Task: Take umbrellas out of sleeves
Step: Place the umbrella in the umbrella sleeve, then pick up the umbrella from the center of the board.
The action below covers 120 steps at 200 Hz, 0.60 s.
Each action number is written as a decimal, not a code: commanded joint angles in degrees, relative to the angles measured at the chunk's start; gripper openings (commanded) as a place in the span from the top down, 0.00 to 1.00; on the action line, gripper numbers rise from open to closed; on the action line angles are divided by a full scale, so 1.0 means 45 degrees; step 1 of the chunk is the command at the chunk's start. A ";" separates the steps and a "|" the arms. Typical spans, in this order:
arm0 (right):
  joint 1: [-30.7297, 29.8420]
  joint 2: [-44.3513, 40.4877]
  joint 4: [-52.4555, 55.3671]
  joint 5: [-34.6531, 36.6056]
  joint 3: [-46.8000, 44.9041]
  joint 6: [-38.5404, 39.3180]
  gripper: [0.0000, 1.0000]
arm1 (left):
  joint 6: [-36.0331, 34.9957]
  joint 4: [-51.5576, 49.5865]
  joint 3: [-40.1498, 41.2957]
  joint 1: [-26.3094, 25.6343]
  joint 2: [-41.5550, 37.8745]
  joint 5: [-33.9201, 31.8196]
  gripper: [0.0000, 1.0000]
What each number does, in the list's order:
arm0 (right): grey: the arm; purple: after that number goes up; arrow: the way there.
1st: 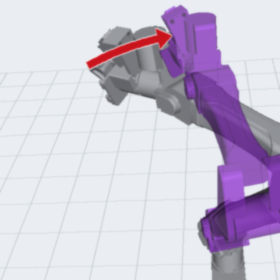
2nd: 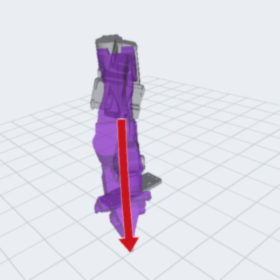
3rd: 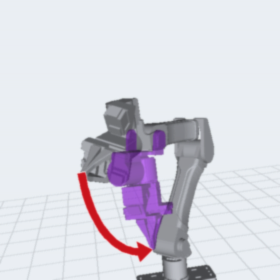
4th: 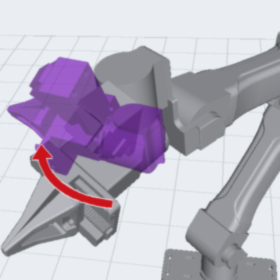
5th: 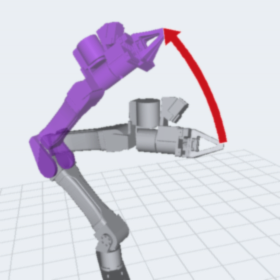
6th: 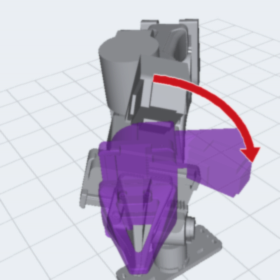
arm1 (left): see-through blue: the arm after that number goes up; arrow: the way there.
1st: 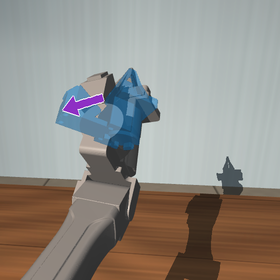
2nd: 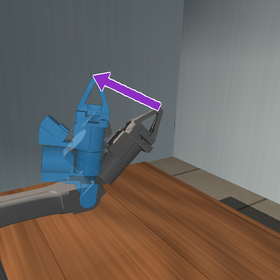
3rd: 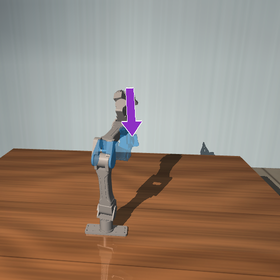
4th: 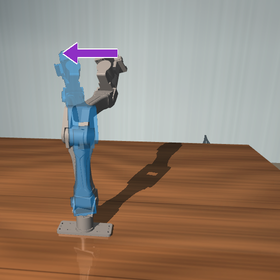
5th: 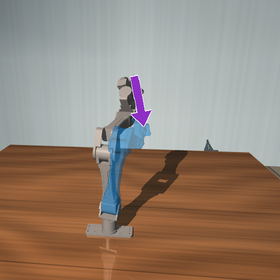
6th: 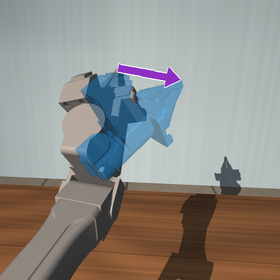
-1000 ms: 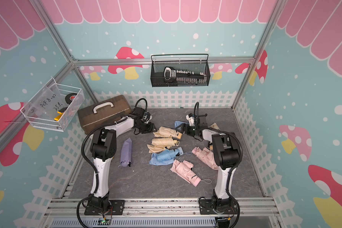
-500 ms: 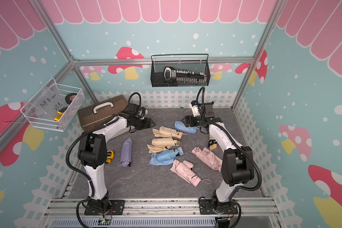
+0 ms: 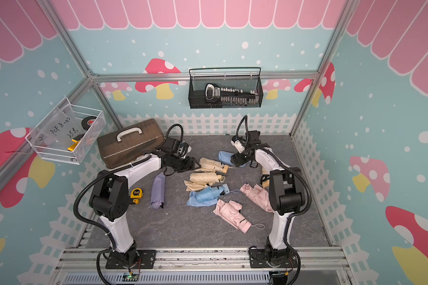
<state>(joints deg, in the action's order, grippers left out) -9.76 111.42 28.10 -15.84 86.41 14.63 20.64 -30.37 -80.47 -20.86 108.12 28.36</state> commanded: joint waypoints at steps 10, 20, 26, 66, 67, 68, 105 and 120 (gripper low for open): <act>-0.0071 0.0765 0.0415 0.0363 0.0782 0.1341 0.13 | 0.0300 0.0258 0.0476 0.0032 -0.0605 0.0149 0.25; -0.0067 0.1054 0.0565 0.0403 0.1002 0.1490 0.13 | 0.0325 0.0285 0.0533 0.0039 -0.0637 0.0143 0.25; -0.0057 0.1216 0.0670 0.0442 0.1169 0.1546 0.13 | 0.0296 0.0287 0.0523 0.0044 -0.0643 0.0153 0.25; -0.0077 0.2184 0.1001 0.0759 0.1971 0.1819 0.13 | 0.0248 0.0128 0.0344 0.0046 -0.0542 0.0133 0.25; -0.0077 0.2199 0.1002 0.0764 0.1989 0.1823 0.13 | 0.0252 0.0128 0.0343 0.0037 -0.0545 0.0138 0.25; -0.0077 0.2226 0.1002 0.0774 0.2009 0.1824 0.13 | 0.0254 0.0128 0.0343 0.0041 -0.0547 0.0141 0.25; -0.0080 0.2968 0.1338 0.0770 0.2668 0.1925 0.13 | 0.0272 0.0060 0.0225 0.0066 -0.0325 0.0268 0.25; -0.0134 0.3244 0.1535 0.0746 0.2898 0.2038 0.13 | 0.0240 0.0059 0.0188 0.0085 -0.0261 0.0309 0.25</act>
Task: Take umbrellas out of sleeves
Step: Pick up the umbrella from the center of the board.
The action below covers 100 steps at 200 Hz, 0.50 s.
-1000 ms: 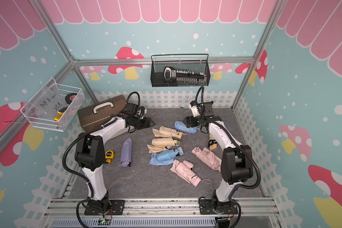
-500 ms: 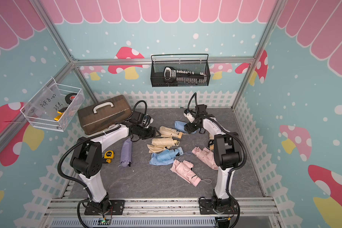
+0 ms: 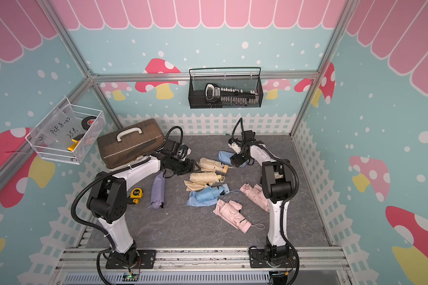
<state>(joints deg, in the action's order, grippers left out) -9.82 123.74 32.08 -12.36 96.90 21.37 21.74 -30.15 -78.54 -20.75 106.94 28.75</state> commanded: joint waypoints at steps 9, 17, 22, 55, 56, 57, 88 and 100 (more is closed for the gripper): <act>-0.0160 0.0682 0.0784 -0.0040 0.0714 0.0574 0.13 | -0.0007 -0.0004 -0.0244 0.0098 0.0025 0.0249 0.25; -0.0178 0.0860 0.0850 -0.0022 0.0859 0.0571 0.13 | -0.0008 -0.0023 -0.0240 0.0119 0.0060 0.0268 0.25; -0.0204 0.0957 0.0878 -0.0011 0.0947 0.0565 0.13 | -0.0036 -0.0037 -0.0241 0.0139 0.0074 0.0285 0.25; -0.0253 0.1541 0.1073 -0.0036 0.1518 0.0335 0.13 | -0.0071 -0.0117 -0.0203 0.0217 0.0143 0.0366 0.25; -0.0246 0.1553 0.1074 -0.0031 0.1535 0.0313 0.13 | -0.0068 -0.0107 -0.0203 0.0217 0.0143 0.0367 0.25; -0.0252 0.1558 0.1084 -0.0029 0.1553 0.0302 0.13 | -0.0066 -0.0102 -0.0202 0.0217 0.0143 0.0368 0.25; -0.0258 0.2115 0.1721 -0.0170 0.2207 0.0082 0.24 | -0.0104 -0.0136 -0.0127 0.0303 0.0162 0.0437 0.25; -0.0258 0.2202 0.1867 -0.0256 0.2255 0.0057 0.33 | -0.0105 -0.0136 -0.0114 0.0363 0.0182 0.0483 0.25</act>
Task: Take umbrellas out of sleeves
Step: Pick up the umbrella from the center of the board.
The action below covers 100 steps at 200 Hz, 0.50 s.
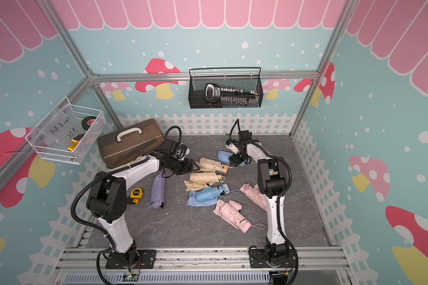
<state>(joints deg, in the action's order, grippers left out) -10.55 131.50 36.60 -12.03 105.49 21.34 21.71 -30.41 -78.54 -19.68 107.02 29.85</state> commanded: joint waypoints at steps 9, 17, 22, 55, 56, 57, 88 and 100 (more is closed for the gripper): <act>-0.0098 0.0523 0.0934 -0.0331 0.0346 0.0042 0.41 | -0.0092 -0.0088 -0.0108 0.0154 0.0186 0.0280 0.25; -0.0098 0.0533 0.1000 -0.0334 0.0310 0.0052 0.46 | -0.0096 -0.0075 -0.0124 0.0172 0.0201 0.0312 0.25; -0.0098 0.0524 0.0995 -0.0334 0.0274 0.0047 0.48 | -0.0110 -0.0077 -0.0124 0.0197 0.0219 0.0320 0.25; -0.0098 0.0314 0.0996 -0.0373 -0.0011 0.0110 0.66 | -0.0123 -0.0075 -0.0200 0.0288 0.0372 0.0473 0.25; -0.0098 0.0302 0.0992 -0.0373 -0.0018 0.0115 0.67 | -0.0130 -0.0076 -0.0201 0.0290 0.0375 0.0475 0.25; -0.0098 0.0295 0.0990 -0.0373 -0.0031 0.0118 0.67 | -0.0134 -0.0077 -0.0202 0.0291 0.0376 0.0486 0.25; -0.0098 -0.0362 0.0417 -0.0391 -0.0781 0.0018 0.80 | -0.0094 -0.0072 -0.0372 0.0385 0.0473 0.0714 0.25; -0.0098 -0.0812 -0.0082 -0.0421 -0.1278 -0.0132 0.81 | -0.0028 -0.0077 -0.0463 0.0447 0.0513 0.0879 0.25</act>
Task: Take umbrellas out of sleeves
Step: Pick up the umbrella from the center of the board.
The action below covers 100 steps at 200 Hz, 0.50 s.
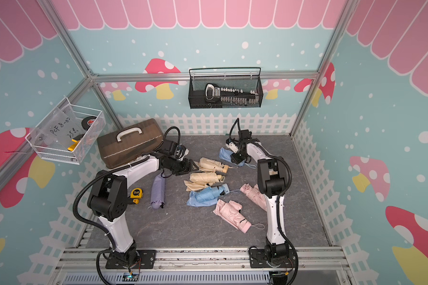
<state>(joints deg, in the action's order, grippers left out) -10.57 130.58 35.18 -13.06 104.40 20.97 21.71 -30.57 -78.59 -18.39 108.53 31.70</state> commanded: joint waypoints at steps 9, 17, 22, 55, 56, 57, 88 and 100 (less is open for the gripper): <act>-0.0093 -0.0968 -0.0162 -0.0258 -0.1410 -0.0190 0.82 | 0.0071 -0.0035 -0.0509 0.0219 0.0227 0.0578 0.25; -0.0097 -0.1281 -0.0449 -0.0349 -0.1716 -0.0291 0.82 | 0.0106 0.0006 -0.0577 0.0257 0.0274 0.0783 0.25; -0.0075 -0.1461 -0.0623 -0.0392 -0.1867 -0.0328 0.83 | 0.0130 0.0037 -0.0606 0.0279 0.0294 0.0927 0.25; -0.0079 -0.2626 -0.1460 -0.0645 -0.2881 -0.0582 0.84 | 0.0297 0.0358 -0.0922 0.0298 0.0369 0.1803 0.25; -0.0076 -0.2649 -0.1475 -0.0649 -0.2904 -0.0580 0.84 | 0.0304 0.0353 -0.0928 0.0298 0.0372 0.1822 0.25; -0.0085 -0.2670 -0.1492 -0.0641 -0.2915 -0.0589 0.84 | 0.0308 0.0360 -0.0941 0.0298 0.0383 0.1832 0.25; -0.0074 -0.3458 -0.1788 -0.0539 -0.3470 -0.0721 0.85 | 0.0676 0.0446 -0.1450 0.0300 0.0710 0.2760 0.25; -0.0076 -0.3742 -0.1989 -0.0419 -0.3699 -0.0844 0.85 | 0.0815 0.0588 -0.1585 0.0298 0.0799 0.2945 0.25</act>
<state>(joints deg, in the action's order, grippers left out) -10.57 118.58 30.00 -13.98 89.01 18.09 23.86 -29.65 -83.40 -17.26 110.30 40.62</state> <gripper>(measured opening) 0.377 0.748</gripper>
